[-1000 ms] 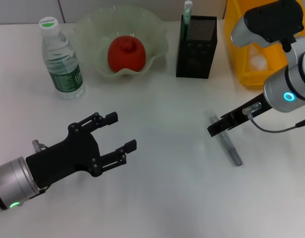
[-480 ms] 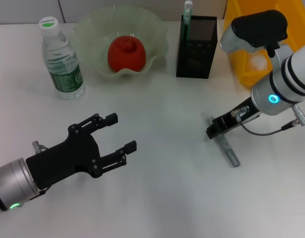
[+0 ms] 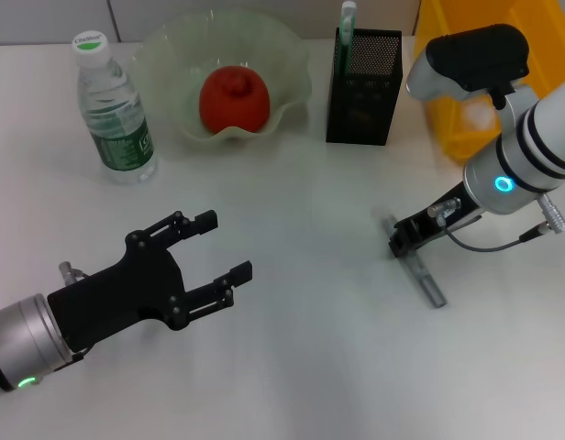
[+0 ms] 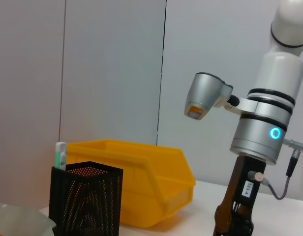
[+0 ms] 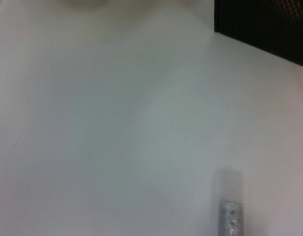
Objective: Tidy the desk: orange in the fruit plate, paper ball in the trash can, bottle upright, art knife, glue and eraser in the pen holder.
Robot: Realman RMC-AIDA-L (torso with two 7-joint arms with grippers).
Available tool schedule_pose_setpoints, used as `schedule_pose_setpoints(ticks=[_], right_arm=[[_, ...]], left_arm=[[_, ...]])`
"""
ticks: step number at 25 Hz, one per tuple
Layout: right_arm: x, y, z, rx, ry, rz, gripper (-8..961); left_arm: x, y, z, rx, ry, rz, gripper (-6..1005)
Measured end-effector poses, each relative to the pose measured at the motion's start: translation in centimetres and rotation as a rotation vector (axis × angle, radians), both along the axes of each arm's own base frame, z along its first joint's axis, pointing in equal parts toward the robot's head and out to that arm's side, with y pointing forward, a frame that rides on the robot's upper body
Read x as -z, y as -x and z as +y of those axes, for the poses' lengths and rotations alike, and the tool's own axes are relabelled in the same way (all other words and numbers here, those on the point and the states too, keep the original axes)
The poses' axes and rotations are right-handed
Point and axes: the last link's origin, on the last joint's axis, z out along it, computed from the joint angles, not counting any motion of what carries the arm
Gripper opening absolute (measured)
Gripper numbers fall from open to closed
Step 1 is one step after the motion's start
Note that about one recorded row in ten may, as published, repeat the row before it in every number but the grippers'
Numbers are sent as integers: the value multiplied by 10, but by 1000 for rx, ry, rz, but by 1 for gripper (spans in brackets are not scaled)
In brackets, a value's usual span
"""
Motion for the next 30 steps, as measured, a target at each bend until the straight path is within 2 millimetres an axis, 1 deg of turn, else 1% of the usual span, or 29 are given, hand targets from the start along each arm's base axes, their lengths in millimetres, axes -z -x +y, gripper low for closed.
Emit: schedule_pose_setpoints(ticks=[1,6,9,12,13,14,16,17,18,19,20,22,23,24,25,26,27,28,30], right_arm=[[1,-1,1,3,3,-4,390],[5,-1,4,5,16,-21,219],[3,1,3,-18,2,-16,187],[-8,10,2,-66,-49,21,141],[-19,18,0,-109,-100,54,126],[-19,18,0,-109,-100,54,128],[-34,27,-1,-169,-178,91,131],[-42,32,-1,-204,-219,108,133],[-59,41,-2,-308,-325,155,135],[-59,41,-2,-308,-325,155,137],[-64,45,-4,-366,-372,185,139],[-75,53,-10,-511,-483,261,142],[-81,62,-18,-656,-581,336,144],[-81,62,-18,-656,-581,336,146],[-81,68,-24,-797,-670,374,148],[-81,68,-24,-797,-670,374,149],[-81,70,-25,-847,-706,373,151],[-73,70,-22,-942,-738,352,153],[-69,70,-20,-969,-747,354,156]], left_arm=[[0,0,0,0,0,0,777],[0,0,0,0,0,0,776],[0,1,-1,-3,-2,0,776],[-1,1,-2,-3,-3,-2,776],[-1,1,-2,-2,-3,-3,776],[-1,1,-2,-2,-3,-3,775],[-1,1,-2,-3,-4,-4,775],[-1,1,-2,-2,-4,-3,775],[-1,1,-2,-2,-4,-3,775],[-1,1,-2,-2,-5,-3,775],[-1,1,-2,-2,-5,-3,774],[-1,1,-2,-2,-5,-3,774],[-2,1,-1,-1,-5,-3,774],[-2,1,-1,-1,-7,-4,774],[-2,1,-1,-1,-8,-4,774],[-2,1,-1,-1,-8,-4,773],[-2,1,-1,-1,-9,-4,773],[-2,1,-1,-1,-9,-4,773],[-2,1,-1,-1,-9,-4,773]])
